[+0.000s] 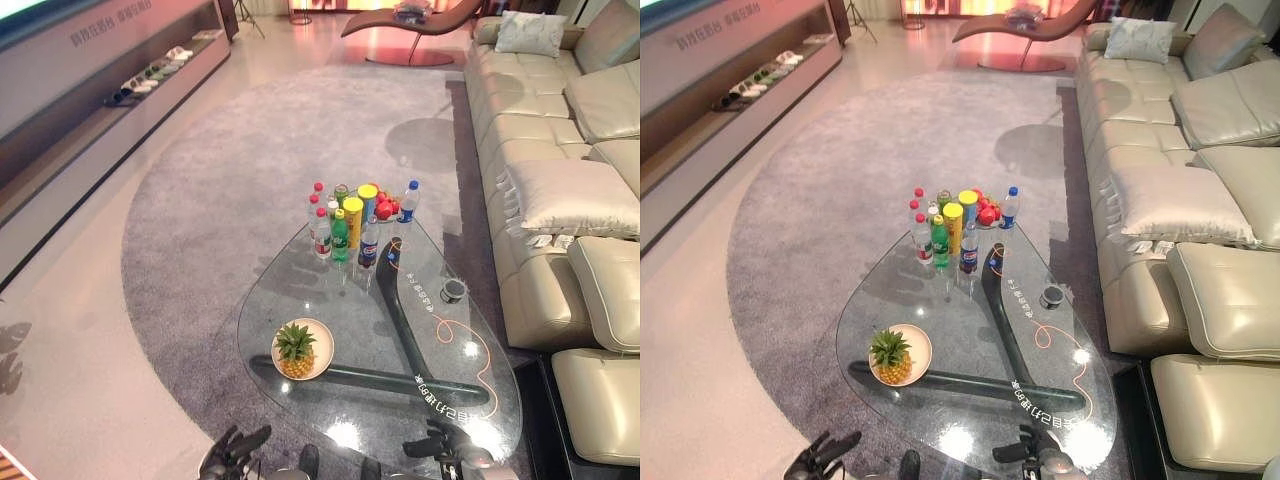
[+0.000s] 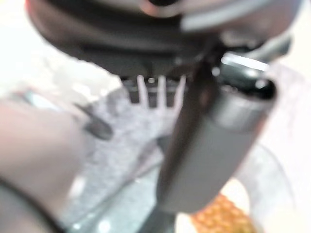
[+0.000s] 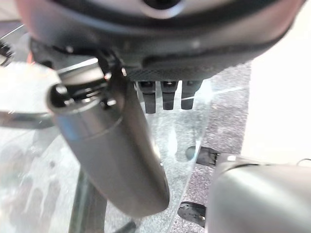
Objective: Pick up the fruit to the plate
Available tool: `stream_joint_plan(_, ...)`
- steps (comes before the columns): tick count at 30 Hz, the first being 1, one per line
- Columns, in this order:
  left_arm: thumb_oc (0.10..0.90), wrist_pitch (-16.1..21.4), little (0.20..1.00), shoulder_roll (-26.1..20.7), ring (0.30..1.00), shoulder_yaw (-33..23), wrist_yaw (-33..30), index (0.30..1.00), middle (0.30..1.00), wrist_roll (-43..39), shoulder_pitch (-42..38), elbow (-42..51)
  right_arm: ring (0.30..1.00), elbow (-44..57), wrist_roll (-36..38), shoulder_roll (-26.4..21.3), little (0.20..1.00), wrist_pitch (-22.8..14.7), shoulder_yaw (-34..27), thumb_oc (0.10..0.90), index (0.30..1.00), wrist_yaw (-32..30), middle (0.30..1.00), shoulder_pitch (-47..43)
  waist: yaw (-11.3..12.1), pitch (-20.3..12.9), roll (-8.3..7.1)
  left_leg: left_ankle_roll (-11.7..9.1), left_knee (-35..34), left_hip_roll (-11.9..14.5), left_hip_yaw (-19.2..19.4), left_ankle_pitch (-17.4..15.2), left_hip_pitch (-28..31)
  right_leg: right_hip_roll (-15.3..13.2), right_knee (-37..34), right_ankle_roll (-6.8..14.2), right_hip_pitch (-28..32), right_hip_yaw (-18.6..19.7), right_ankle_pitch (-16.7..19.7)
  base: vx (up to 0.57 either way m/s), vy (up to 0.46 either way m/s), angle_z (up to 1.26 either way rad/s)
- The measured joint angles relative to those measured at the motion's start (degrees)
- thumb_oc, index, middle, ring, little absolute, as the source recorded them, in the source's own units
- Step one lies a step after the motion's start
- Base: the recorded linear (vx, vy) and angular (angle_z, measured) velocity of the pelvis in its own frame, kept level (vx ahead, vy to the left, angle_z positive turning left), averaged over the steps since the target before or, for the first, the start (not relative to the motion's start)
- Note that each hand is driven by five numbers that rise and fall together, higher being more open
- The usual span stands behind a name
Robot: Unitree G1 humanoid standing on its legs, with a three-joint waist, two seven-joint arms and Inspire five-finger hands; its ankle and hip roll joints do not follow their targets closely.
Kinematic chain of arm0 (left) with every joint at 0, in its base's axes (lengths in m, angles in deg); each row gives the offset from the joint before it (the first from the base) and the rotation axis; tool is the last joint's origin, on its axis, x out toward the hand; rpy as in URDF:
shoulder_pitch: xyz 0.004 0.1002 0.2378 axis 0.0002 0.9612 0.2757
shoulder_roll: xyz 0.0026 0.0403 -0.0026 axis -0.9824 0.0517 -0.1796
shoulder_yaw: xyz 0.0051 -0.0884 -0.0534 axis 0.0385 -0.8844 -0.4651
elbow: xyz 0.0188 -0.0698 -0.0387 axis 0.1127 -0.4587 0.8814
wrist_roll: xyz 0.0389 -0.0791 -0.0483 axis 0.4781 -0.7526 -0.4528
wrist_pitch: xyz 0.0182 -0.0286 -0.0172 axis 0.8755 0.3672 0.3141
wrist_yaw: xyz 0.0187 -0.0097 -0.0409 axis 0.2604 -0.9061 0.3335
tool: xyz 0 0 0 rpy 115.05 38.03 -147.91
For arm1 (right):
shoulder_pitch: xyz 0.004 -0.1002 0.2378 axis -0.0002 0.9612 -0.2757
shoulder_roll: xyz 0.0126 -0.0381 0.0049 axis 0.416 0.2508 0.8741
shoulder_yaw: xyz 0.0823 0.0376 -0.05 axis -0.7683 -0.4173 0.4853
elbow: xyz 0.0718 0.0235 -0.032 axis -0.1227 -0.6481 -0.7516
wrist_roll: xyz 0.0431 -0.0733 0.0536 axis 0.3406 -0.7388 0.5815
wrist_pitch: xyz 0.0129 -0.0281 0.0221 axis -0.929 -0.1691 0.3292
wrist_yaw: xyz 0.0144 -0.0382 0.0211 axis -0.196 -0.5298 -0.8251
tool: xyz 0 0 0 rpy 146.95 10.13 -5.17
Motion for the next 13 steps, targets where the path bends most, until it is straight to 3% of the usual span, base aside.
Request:
stream_joint_plan(7, 0.8, -1.3, 0.9, 0.6, 0.9, -0.22, 0.42, 0.9, 0.9, 0.18, -0.14, -1.87, 0.9, -5.35, 2.68, 0.84, 0.9, 0.15, -2.48, 0.8, 0.9, 0.8, 0.9, 1.73, -0.08, -3.33, 0.0, 0.22, -0.1, 0.11, 1.08, -1.06, 0.74, 0.06, -0.02, -0.09, 0.32, 1.25, 0.07, 0.03, 0.02, -0.09)
stream_joint_plan(13, 0.8, -2.1, 0.9, 0.63, 0.9, -0.94, 0.46, 0.9, 0.9, 0.94, -0.12, -2.12, 0.9, -6.41, 2.65, 0.99, 0.9, 0.83, -3.45, 0.8, 0.9, 1.58, 0.9, 2.35, 0.02, -4.06, -0.48, 0.46, -0.32, 0.1, 1.21, -1.3, 1.5, 0.02, -0.02, -0.04, 1.0, 1.36, 0.12, 0.01, 0.003, -0.02)
